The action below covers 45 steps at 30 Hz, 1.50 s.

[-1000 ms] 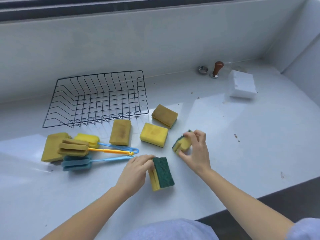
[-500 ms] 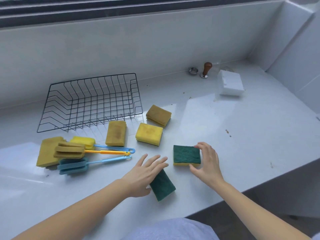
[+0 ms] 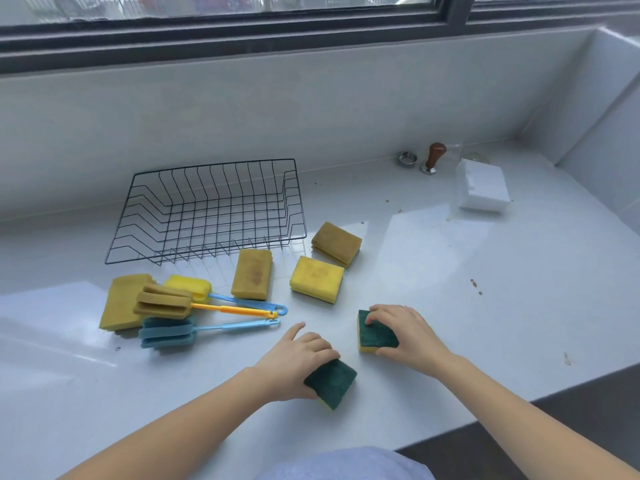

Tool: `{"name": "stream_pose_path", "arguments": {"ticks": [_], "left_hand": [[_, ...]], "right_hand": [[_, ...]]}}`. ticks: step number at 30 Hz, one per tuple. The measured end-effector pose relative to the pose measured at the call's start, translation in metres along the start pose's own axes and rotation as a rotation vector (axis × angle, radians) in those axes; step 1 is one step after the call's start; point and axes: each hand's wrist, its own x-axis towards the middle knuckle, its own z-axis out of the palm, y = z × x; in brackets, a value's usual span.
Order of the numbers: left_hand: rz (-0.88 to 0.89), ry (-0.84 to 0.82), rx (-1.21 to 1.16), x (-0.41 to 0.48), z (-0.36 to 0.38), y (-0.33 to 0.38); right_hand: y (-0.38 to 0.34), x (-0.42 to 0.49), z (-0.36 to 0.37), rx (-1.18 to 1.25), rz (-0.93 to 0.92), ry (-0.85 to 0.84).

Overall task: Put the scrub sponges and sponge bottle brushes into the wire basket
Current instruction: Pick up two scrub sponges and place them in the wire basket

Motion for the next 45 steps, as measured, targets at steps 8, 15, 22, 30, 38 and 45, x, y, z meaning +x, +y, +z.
{"name": "stream_pose_path", "arguments": {"ticks": [8, 15, 22, 30, 38, 45], "left_hand": [[-0.219, 0.323, -0.102, -0.022, -0.019, -0.034], [-0.353, 0.568, -0.125, -0.057, -0.073, -0.088], [-0.631, 0.789, -0.22, -0.083, -0.138, -0.186], [-0.748, 0.601, -0.144, -0.068, -0.135, -0.306], [-0.669, 0.52, -0.099, -0.031, -0.101, -0.374], [-0.731, 0.586, -0.056, -0.03, -0.085, -0.405]], "right_hand": [[-0.037, 0.018, -0.023, 0.101, -0.12, -0.011], [-0.093, 0.081, -0.074, 0.119, -0.228, 0.118], [-0.152, 0.187, -0.103, 0.021, -0.372, 0.18], [-0.199, 0.317, -0.074, -0.041, -0.304, 0.184], [-0.2, 0.4, -0.025, -0.071, -0.284, 0.057], [-0.197, 0.43, -0.003, -0.03, -0.331, 0.015]]}}
